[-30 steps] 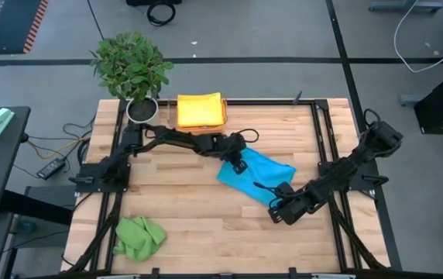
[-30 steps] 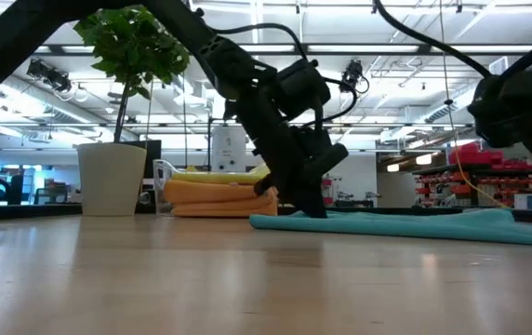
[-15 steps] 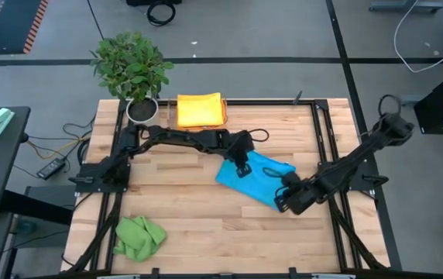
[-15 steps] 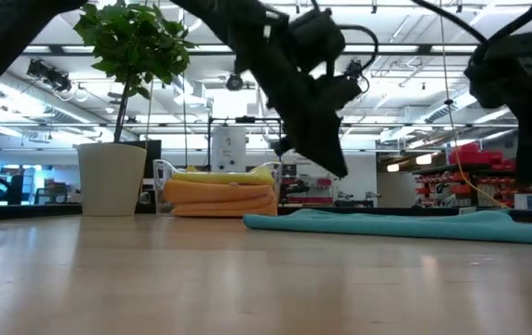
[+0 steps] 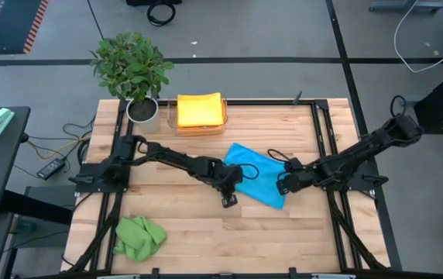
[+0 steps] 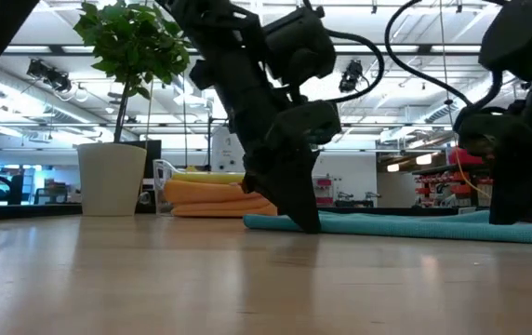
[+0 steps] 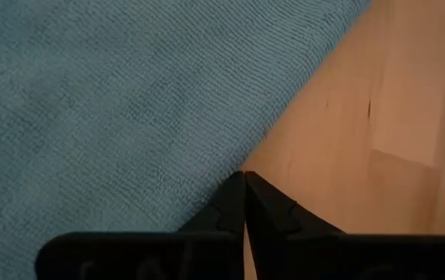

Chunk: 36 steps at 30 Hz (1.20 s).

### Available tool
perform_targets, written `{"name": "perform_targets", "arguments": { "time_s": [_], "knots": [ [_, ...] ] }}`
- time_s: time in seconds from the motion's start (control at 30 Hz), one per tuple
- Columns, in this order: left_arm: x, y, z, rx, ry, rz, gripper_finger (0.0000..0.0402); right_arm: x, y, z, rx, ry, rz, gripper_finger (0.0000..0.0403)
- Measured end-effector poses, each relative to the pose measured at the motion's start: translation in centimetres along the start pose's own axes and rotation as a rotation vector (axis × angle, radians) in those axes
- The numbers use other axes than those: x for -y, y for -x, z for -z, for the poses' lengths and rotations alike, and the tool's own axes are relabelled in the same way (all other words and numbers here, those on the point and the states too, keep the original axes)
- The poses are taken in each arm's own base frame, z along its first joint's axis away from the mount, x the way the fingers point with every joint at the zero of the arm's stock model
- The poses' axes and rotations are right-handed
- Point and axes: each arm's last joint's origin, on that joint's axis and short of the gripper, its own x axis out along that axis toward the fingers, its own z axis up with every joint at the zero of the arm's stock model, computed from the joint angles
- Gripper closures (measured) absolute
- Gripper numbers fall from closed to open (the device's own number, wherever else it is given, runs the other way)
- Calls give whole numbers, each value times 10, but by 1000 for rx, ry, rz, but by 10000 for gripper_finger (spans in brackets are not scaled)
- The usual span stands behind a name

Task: Fold microfiber towels
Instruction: Fold the blue microfiber cloth

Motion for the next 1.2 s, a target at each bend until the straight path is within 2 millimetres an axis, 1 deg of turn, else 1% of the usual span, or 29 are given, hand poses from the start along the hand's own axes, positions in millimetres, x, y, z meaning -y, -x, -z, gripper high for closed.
{"name": "perform_targets", "arguments": {
  "time_s": [0.13, 0.23, 0.27, 0.33, 0.4, 0.43, 0.47, 0.5, 0.53, 0.6, 0.67, 0.73, 0.77, 0.83, 0.9, 0.97, 1.07, 1.13, 1.2],
  "knots": [
    [-4, -3, 6, -20, 26, 4, 396, -3, 2, -2, -32, 32, 13, 397],
    [-3, 10, 5, -38, 30, 51, 392, -11, 11, -5, -59, 59, 7, 397],
    [-3, 17, 5, -51, 31, 54, 389, -17, 18, -8, -53, 65, -8, 397],
    [-2, 37, 6, -67, 10, 42, 383, -26, 29, -13, -39, 81, -4, 397],
    [1, 62, -5, 42, -23, 20, 384, -35, 40, -16, -26, 90, -19, 397],
    [0, 71, -6, 82, -41, -11, 388, -42, 44, -14, -17, 84, -58, 397],
    [-2, 74, -6, 107, -57, -36, 392, -48, 46, -11, -12, 82, -98, 397],
    [-6, 73, -6, 125, -59, -49, 395, -51, 46, -6, -17, 84, -118, 397],
    [-12, 67, -6, 141, -54, -50, 396, -53, 44, 1, -23, 87, -116, 397],
    [-27, 51, 2, 121, -14, -34, 393, -56, 37, 15, -47, 75, -104, 397],
    [-37, 37, 3, 154, 36, 27, 390, -57, 31, 29, -71, 72, -78, 397],
    [-47, 26, 13, 95, 84, 43, 390, -59, 23, 42, -91, 69, -64, 397],
    [-49, 21, 15, 89, 96, 53, 391, -58, 20, 47, -98, 73, -48, 397],
    [-52, 17, 20, 87, 99, 50, 396, -60, 12, 56, -106, 66, -40, 397],
    [-51, 16, 23, 88, 101, 54, 395, -58, 4, 63, -124, 76, -13, 397],
    [-49, 14, 27, 87, 108, 49, 390, -63, -3, 68, -140, 69, -30, 397],
    [-41, 13, 31, 61, 149, 60, 388, -66, -3, 72, -178, 78, -37, 397],
    [-27, 12, 36, 28, 153, 121, 392, -66, 4, 70, -201, 103, -29, 397],
    [-8, 12, 43, -9, 149, 191, 396, -60, 12, 62, -202, 130, 34, 397]
  ]
}}
